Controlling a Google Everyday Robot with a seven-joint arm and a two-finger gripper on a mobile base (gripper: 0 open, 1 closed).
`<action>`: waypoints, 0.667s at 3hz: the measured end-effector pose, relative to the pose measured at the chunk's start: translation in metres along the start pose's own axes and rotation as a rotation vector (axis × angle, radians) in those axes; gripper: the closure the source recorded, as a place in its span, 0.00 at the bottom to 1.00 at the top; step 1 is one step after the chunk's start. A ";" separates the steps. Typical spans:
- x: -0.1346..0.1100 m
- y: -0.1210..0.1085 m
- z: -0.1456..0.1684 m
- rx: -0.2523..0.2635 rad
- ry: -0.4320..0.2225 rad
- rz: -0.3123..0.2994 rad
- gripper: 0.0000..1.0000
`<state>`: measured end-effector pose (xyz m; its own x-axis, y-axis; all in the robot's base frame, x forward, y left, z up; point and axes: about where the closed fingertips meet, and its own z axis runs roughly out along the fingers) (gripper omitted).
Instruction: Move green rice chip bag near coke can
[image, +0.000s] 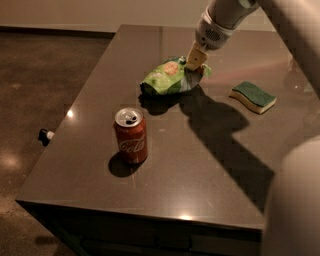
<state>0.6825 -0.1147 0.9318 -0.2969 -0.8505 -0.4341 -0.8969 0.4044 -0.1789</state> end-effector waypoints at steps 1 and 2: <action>-0.008 0.059 -0.014 0.000 -0.053 -0.009 1.00; -0.004 0.100 0.004 -0.044 -0.044 -0.016 1.00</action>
Offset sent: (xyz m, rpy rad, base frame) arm -0.1285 0.0664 -0.0515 0.0497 0.0632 0.0654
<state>0.5950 -0.0694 0.9117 -0.2686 -0.8408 -0.4700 -0.9153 0.3748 -0.1474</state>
